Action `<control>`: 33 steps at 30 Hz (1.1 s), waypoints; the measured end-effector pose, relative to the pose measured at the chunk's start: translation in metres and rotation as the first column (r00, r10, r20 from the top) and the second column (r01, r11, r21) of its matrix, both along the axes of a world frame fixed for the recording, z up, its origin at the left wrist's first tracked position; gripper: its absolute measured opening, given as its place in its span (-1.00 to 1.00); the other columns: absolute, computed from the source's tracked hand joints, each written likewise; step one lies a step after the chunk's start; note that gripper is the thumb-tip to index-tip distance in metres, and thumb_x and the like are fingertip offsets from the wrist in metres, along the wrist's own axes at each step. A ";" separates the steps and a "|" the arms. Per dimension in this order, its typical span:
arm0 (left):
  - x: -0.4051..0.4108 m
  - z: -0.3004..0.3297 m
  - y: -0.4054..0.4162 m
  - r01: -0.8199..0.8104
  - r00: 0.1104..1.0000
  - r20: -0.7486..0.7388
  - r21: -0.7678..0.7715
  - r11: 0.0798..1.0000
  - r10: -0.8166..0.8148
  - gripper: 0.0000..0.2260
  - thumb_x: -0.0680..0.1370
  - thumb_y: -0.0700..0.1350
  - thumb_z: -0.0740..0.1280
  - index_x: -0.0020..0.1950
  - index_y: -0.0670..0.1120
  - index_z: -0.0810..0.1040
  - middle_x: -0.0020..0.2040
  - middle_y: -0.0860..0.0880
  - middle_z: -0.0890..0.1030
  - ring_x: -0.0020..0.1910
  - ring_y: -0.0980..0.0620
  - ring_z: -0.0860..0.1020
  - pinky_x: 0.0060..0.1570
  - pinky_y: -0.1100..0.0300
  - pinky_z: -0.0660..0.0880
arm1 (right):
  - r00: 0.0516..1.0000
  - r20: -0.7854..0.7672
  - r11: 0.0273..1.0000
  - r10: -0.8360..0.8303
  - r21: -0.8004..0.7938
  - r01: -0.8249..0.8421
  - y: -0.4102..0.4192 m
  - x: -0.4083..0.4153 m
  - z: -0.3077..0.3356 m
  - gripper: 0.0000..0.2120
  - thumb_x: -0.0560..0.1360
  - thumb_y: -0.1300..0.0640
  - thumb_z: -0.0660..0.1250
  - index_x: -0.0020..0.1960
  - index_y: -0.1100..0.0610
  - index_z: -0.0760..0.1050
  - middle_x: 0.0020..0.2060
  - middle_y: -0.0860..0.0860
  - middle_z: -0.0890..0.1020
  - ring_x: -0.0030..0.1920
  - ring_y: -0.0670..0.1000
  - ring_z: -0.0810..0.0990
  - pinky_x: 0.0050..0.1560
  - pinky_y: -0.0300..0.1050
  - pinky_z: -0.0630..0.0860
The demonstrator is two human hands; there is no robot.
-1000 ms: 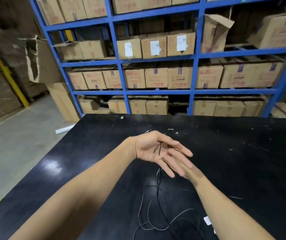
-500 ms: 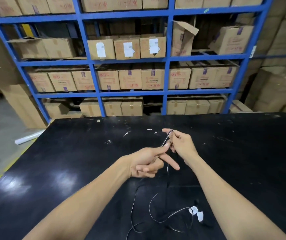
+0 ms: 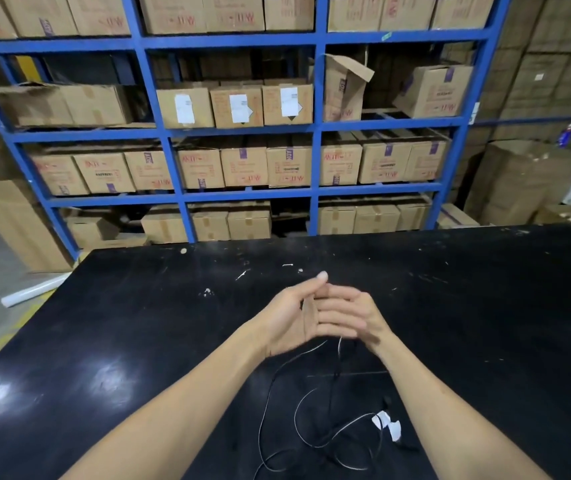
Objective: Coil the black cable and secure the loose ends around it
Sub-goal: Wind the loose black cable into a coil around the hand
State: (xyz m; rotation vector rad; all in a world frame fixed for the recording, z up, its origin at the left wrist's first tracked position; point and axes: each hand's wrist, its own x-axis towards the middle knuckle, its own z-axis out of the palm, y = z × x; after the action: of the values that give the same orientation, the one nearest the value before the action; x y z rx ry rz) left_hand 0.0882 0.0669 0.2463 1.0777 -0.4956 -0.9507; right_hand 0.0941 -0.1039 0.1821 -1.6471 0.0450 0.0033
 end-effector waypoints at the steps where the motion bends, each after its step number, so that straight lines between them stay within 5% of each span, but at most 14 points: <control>1: 0.004 0.002 0.002 -0.073 0.997 0.022 -0.017 0.997 0.073 -0.47 0.69 0.11 0.06 0.47 -0.26 0.39 0.37 -0.33 0.52 0.31 -0.26 0.54 0.39 -0.20 0.38 | 0.999 -0.038 0.994 0.000 -0.108 -0.004 0.002 0.000 -0.007 -0.75 0.61 0.26 0.33 -0.19 0.13 0.69 -0.24 0.20 0.72 -0.32 0.03 0.60 -0.23 0.03 0.62; 5: 0.035 0.020 0.026 -0.319 0.943 0.060 -0.112 0.941 0.326 -0.53 0.67 0.17 0.08 0.56 0.07 0.30 0.57 0.01 0.33 0.54 -0.16 0.27 0.51 -0.27 0.12 | 0.982 -0.149 0.943 0.119 -0.294 -0.159 0.009 -0.022 -0.029 -0.56 0.61 -0.21 0.28 -0.12 0.08 0.75 -0.51 0.01 0.48 -0.50 -0.07 0.38 -0.43 -0.26 0.35; 9: 0.067 0.035 0.059 -0.478 0.875 0.002 -0.151 0.865 0.484 -0.57 0.66 0.21 0.06 0.54 0.26 0.26 0.65 0.05 0.06 0.62 -0.17 -0.08 0.49 -0.37 -0.17 | 0.957 -0.155 0.934 0.245 -0.228 -0.276 0.010 -0.045 -0.024 -0.53 0.60 -0.18 0.31 -0.15 0.21 0.70 -0.54 0.01 0.35 -0.50 -0.08 0.32 -0.42 -0.24 0.30; 13: 0.083 0.035 0.088 -0.518 0.853 0.038 -0.057 0.853 0.521 -0.57 0.65 0.25 0.00 0.54 0.31 0.21 0.65 0.08 0.00 0.61 -0.17 -0.20 0.42 -0.38 -0.36 | 0.946 -0.092 0.915 0.311 -0.239 -0.325 0.000 -0.054 0.002 -0.63 0.53 -0.13 0.43 -0.16 0.19 0.70 -0.53 0.00 0.30 -0.49 -0.07 0.23 -0.43 -0.21 0.19; 18: 0.077 0.015 0.099 -0.279 0.960 0.045 0.236 0.931 0.276 -0.58 0.63 0.28 0.03 0.50 0.37 0.24 0.63 0.13 0.04 0.61 -0.12 -0.19 0.41 -0.35 -0.41 | 0.971 0.172 0.870 0.167 -0.489 -0.063 -0.016 -0.028 0.087 -0.92 0.48 0.05 0.53 -0.12 0.06 0.74 -0.43 -0.10 0.62 -0.41 -0.12 0.49 -0.32 -0.22 0.40; 20: 0.066 0.006 0.091 -0.083 0.997 0.018 0.300 0.950 0.081 -0.57 0.62 0.29 0.05 0.50 0.36 0.27 0.62 0.17 0.13 0.55 -0.03 0.12 0.45 -0.21 -0.03 | 0.962 0.243 0.824 0.122 -0.566 0.039 -0.016 -0.010 0.121 -0.94 0.44 0.01 0.55 -0.08 -0.06 0.75 -0.24 -0.13 0.73 -0.20 -0.18 0.64 -0.13 -0.22 0.53; 21: 0.059 0.004 0.085 0.005 1.000 0.002 0.313 0.950 -0.006 -0.56 0.60 0.30 0.07 0.49 0.35 0.31 0.59 0.20 0.22 0.39 0.03 0.26 0.28 -0.04 0.18 | 0.954 0.276 0.808 0.117 -0.586 0.071 -0.014 0.000 0.134 -0.91 0.42 -0.01 0.57 -0.08 -0.08 0.75 -0.19 -0.15 0.74 -0.12 -0.19 0.65 -0.08 -0.22 0.53; 22: 0.052 0.005 0.077 0.075 0.997 -0.012 0.327 0.942 -0.075 -0.56 0.58 0.32 0.09 0.47 0.36 0.34 0.53 0.24 0.31 0.28 0.04 0.26 0.10 0.04 0.21 | 0.944 0.306 0.786 0.125 -0.610 0.094 -0.012 0.010 0.143 -0.88 0.40 -0.03 0.59 -0.07 -0.10 0.75 -0.17 -0.18 0.74 -0.07 -0.21 0.65 -0.06 -0.24 0.52; 24: 0.039 0.007 0.064 0.160 0.987 -0.040 0.348 0.924 -0.156 -0.57 0.57 0.33 0.07 0.43 0.40 0.37 0.49 0.28 0.36 0.40 0.00 0.20 0.26 -0.03 0.14 | 0.937 0.318 0.754 0.149 -0.650 0.101 -0.008 0.027 0.150 -0.85 0.38 -0.06 0.60 -0.06 -0.13 0.75 -0.13 -0.21 0.73 -0.01 -0.23 0.63 -0.02 -0.25 0.49; 26: 0.033 0.011 0.059 0.190 0.982 -0.052 0.274 0.943 -0.183 -0.57 0.60 0.31 0.01 0.47 0.39 0.31 0.53 0.23 0.33 0.57 -0.13 0.08 0.46 -0.24 -0.13 | 0.950 0.264 0.782 0.168 -0.622 0.035 -0.006 0.038 0.145 -0.86 0.42 -0.05 0.57 -0.02 -0.12 0.76 -0.12 -0.23 0.74 0.00 -0.22 0.64 0.04 -0.17 0.51; 28: 0.031 0.021 0.062 0.166 0.986 -0.051 0.130 0.977 -0.161 -0.55 0.63 0.28 -0.01 0.52 0.34 0.26 0.56 0.15 0.31 0.60 -0.25 0.01 0.44 -0.38 -0.28 | 0.960 0.199 0.836 0.197 -0.546 -0.058 -0.003 0.040 0.128 -0.88 0.51 -0.02 0.49 0.04 -0.11 0.75 -0.29 -0.26 0.71 -0.23 -0.21 0.61 -0.07 -0.16 0.50; 30: 0.033 0.033 0.069 0.108 0.993 -0.045 -0.013 0.994 -0.109 -0.53 0.63 0.25 -0.01 0.55 0.28 0.24 0.59 0.09 0.28 0.59 -0.31 0.01 0.41 -0.44 -0.29 | 0.964 0.160 0.889 0.212 -0.442 -0.122 0.005 0.036 0.100 -0.85 0.61 0.02 0.39 0.08 -0.14 0.72 -0.42 -0.18 0.61 -0.40 -0.07 0.45 -0.27 -0.13 0.42; 33: 0.047 0.048 0.079 -0.063 0.998 -0.038 -0.190 0.980 0.057 -0.54 0.66 0.22 0.00 0.56 0.23 0.24 0.60 0.01 0.27 0.56 -0.38 0.10 0.40 -0.51 -0.21 | 0.963 0.152 0.941 0.224 -0.290 -0.173 0.025 0.021 0.055 -0.78 0.66 -0.01 0.28 0.08 -0.17 0.71 -0.35 -0.04 0.56 -0.39 -0.01 0.39 -0.35 -0.14 0.39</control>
State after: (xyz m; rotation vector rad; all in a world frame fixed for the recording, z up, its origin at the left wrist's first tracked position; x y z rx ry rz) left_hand 0.1352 0.1462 0.2946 0.8981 -0.5144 -0.8482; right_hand 0.1154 -0.0788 0.2374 -1.9171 -0.2746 0.0005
